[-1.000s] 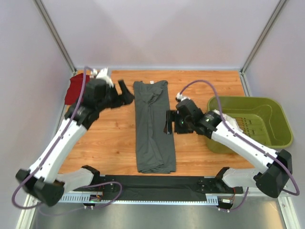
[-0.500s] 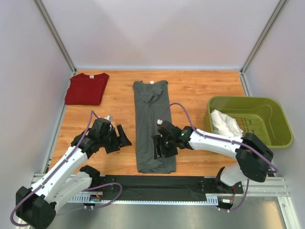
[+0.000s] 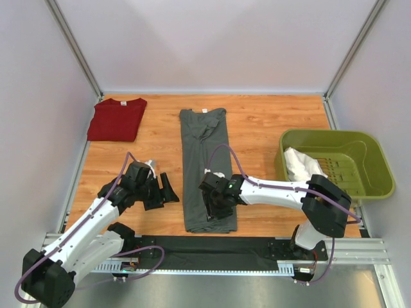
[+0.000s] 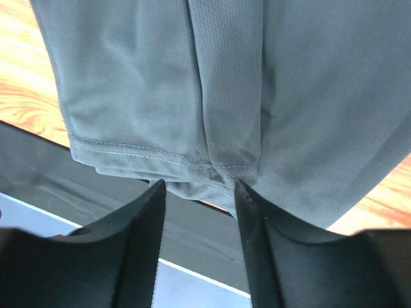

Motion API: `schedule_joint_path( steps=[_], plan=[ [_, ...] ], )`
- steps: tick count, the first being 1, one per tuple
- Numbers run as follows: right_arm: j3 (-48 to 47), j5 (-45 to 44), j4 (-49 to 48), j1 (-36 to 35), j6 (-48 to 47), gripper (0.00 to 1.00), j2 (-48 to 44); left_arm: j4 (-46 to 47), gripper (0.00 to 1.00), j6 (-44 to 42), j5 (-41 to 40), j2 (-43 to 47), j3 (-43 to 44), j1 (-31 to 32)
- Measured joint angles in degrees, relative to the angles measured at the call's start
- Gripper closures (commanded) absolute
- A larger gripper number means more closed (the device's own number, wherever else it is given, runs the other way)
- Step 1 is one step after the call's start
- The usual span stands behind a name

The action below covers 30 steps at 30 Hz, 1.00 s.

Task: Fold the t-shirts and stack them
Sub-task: Fold the tshirt

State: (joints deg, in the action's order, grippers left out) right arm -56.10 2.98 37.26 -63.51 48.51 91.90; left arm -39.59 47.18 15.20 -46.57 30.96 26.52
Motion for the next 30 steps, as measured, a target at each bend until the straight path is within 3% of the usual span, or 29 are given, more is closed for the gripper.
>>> schedule_joint_path(
  steps=[3, 13, 16, 20, 30],
  plan=[
    [-0.02, -0.87, 1.05, -0.35, 0.98, 0.6, 0.0, 0.0, 0.21, -0.26, 0.46, -0.11, -0.02, 0.0],
    [0.02, -3.72, 2.8, -0.33, 1.49, 0.65, 1.29, -0.02, 0.2, -0.92, 1.25, -0.15, -1.11, 0.02],
    [0.02, -3.87, 2.78, -0.35, 1.18, 0.76, 2.19, -0.04, 0.2, -0.96, 1.25, -0.15, -1.38, 0.02],
    [0.02, -4.04, 2.71, -0.35, 1.03, 1.0, 2.99, 0.0, 0.2, -1.05, 1.25, -0.15, -1.55, 0.02],
    [0.44, -3.98, 2.78, -1.9, 2.78, 1.0, -0.52, 0.02, 0.2, -1.09, 1.29, -0.76, -1.57, 0.02]
  ],
)
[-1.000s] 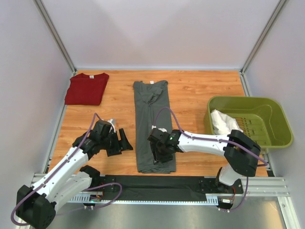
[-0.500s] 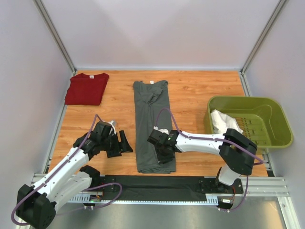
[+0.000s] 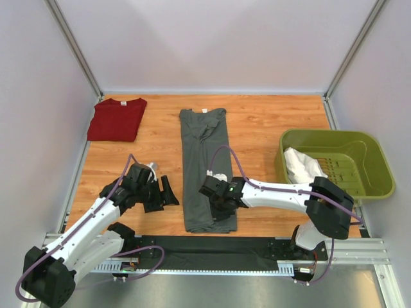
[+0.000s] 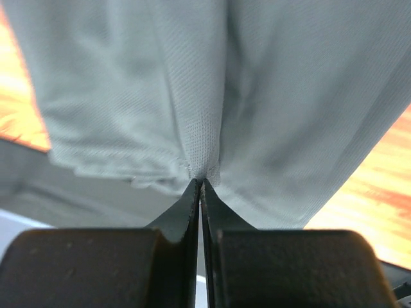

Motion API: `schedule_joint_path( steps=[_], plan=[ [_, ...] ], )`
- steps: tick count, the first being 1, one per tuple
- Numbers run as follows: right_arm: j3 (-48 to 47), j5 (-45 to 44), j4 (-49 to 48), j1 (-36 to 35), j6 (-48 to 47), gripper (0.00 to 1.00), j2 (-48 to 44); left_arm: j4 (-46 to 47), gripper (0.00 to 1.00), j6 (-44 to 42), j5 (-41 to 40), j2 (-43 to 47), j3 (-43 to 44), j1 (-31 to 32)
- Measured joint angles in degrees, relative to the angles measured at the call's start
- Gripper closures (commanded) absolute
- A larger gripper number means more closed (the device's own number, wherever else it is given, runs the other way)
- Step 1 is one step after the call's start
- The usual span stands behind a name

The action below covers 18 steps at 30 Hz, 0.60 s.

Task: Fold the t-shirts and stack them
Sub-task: Fold the tshirt

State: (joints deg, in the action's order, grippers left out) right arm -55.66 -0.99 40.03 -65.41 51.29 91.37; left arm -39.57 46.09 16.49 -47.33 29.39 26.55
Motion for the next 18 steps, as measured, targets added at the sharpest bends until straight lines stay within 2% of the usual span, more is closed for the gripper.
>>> schedule_joint_path(
  steps=[6, 15, 16, 18],
  plan=[
    [0.26, 0.02, 0.13, -3.1, 3.39, 1.0, -3.85, 0.26, 0.2, -0.07, 0.28, -0.35, 0.0, 0.0],
    [3.69, 0.9, 0.63, -4.28, 6.73, 1.0, -4.13, 0.87, 0.2, -0.42, 0.76, -0.85, -0.28, 0.0],
    [3.98, 1.16, 0.61, -4.28, 6.93, 0.98, -4.13, 0.87, 0.2, -0.46, 0.85, -0.85, -0.37, 0.0],
    [4.31, 1.88, 0.76, -4.31, 7.28, 0.87, -4.07, 0.83, 0.2, -0.61, 1.05, -0.85, -0.61, 0.0]
  ],
)
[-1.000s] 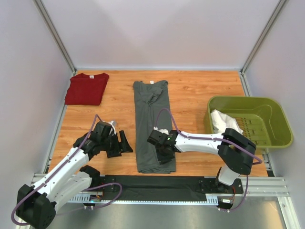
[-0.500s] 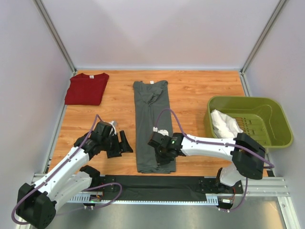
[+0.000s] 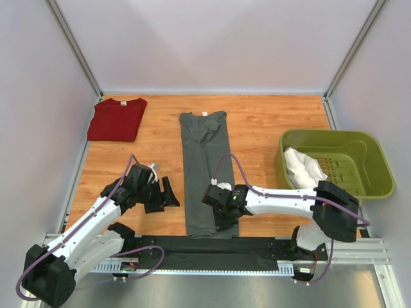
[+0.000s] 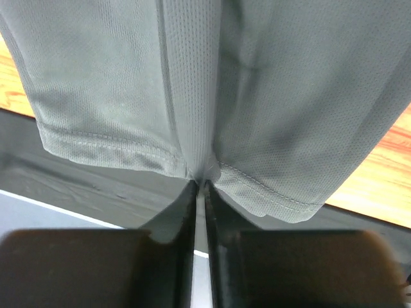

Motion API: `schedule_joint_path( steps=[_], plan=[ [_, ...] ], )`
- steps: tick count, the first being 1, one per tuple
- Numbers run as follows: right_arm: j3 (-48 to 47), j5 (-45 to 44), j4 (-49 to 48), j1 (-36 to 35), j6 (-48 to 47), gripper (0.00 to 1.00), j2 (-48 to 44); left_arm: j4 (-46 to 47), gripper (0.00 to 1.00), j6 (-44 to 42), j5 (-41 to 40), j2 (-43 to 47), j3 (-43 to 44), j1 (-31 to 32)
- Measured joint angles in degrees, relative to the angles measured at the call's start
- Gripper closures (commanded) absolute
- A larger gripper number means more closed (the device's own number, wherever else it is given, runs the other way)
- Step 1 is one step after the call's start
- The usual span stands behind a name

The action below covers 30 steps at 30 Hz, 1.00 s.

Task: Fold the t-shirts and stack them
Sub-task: Fold the tshirt

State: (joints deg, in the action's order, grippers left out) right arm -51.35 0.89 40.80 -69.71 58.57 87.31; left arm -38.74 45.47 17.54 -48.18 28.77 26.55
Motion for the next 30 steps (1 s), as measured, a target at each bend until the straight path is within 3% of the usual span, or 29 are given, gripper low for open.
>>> schedule_joint_path(
  steps=[2, 4, 7, 13, 19, 23, 30],
  plan=[
    [0.0, 0.33, 0.04, 0.0, 0.22, 0.64, 0.09, -0.04, 0.2, -0.2, 0.17, 0.0, -0.02, 0.0],
    [-0.28, 0.52, 0.63, -0.02, -0.17, 0.48, 0.09, -0.11, 0.2, -0.24, 0.26, 0.02, -0.02, 0.02],
    [-3.04, 0.28, 3.15, 0.15, -1.46, 0.36, -0.52, -0.46, 0.2, -0.13, 0.17, 0.9, -0.02, 0.81],
    [-5.6, -1.16, 4.87, 6.64, -4.26, 0.34, -10.36, 0.98, 0.2, 4.72, -0.61, 4.59, -2.23, 8.33],
    [13.29, 3.82, -0.57, 18.18, -4.13, 0.32, -26.29, 2.82, 0.22, 13.33, -4.92, 1.01, -4.13, 21.44],
    [23.63, 7.87, -2.34, 18.86, -2.43, 0.32, -29.42, 3.98, 0.27, 18.91, -7.67, 0.33, -4.5, 26.58],
    [29.94, 11.45, -8.22, 18.86, 0.61, 0.37, -33.29, 7.76, 0.27, 25.07, -9.97, -1.7, -6.67, 29.44]
  ],
)
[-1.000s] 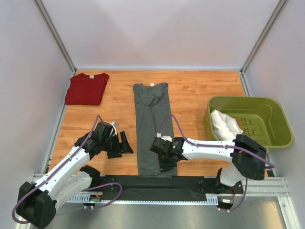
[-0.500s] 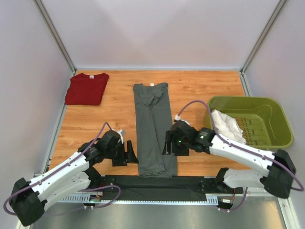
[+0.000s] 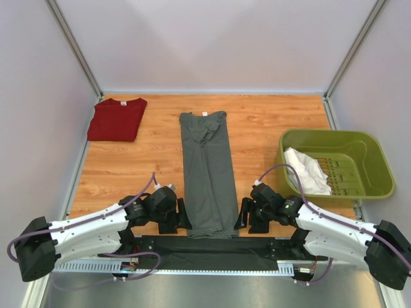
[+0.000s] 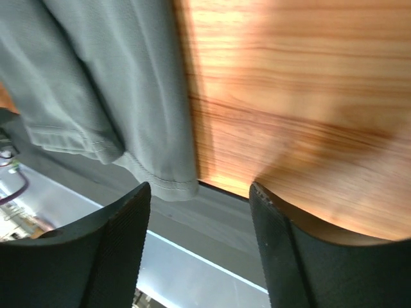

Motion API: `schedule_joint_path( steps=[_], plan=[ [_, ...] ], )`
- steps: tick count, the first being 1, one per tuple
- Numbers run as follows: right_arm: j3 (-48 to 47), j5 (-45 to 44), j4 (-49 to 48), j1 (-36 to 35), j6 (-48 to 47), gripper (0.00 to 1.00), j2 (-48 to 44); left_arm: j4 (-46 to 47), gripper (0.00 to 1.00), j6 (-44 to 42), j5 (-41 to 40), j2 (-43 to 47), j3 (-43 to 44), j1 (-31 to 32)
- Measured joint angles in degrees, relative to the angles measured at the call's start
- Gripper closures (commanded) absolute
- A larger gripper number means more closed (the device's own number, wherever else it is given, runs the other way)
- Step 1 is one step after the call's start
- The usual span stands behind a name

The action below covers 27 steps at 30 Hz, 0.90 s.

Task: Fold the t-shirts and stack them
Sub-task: Fold the tshirt

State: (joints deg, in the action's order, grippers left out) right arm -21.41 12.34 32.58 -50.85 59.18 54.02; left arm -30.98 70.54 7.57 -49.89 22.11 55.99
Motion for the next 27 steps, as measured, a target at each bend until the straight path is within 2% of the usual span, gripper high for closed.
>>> schedule_joint_path(
  steps=[3, 10, 20, 23, 27],
  plan=[
    [1.27, 1.16, -2.64, 0.0, 1.07, 0.4, -0.24, 1.05, 0.27, 1.92, -0.35, -3.5, -0.09, 1.77],
    [3.02, 2.45, -6.12, -0.02, 2.36, 0.46, -0.7, 3.98, 0.3, 5.79, -1.22, -4.0, -0.85, 4.35],
    [4.55, 3.48, -8.92, -0.31, 3.17, 0.49, -0.83, 6.82, 0.42, 8.94, -1.22, -5.64, -1.51, 5.99],
    [4.76, 3.76, -9.9, -0.39, 3.34, 0.57, -0.26, 6.71, 0.49, 9.75, -1.51, -6.01, -1.55, 6.29],
    [4.98, 4.26, -11.76, -0.52, 3.8, 0.6, 1.49, 6.38, 0.55, 10.21, -2.36, -6.05, -1.7, 6.32]
  ],
)
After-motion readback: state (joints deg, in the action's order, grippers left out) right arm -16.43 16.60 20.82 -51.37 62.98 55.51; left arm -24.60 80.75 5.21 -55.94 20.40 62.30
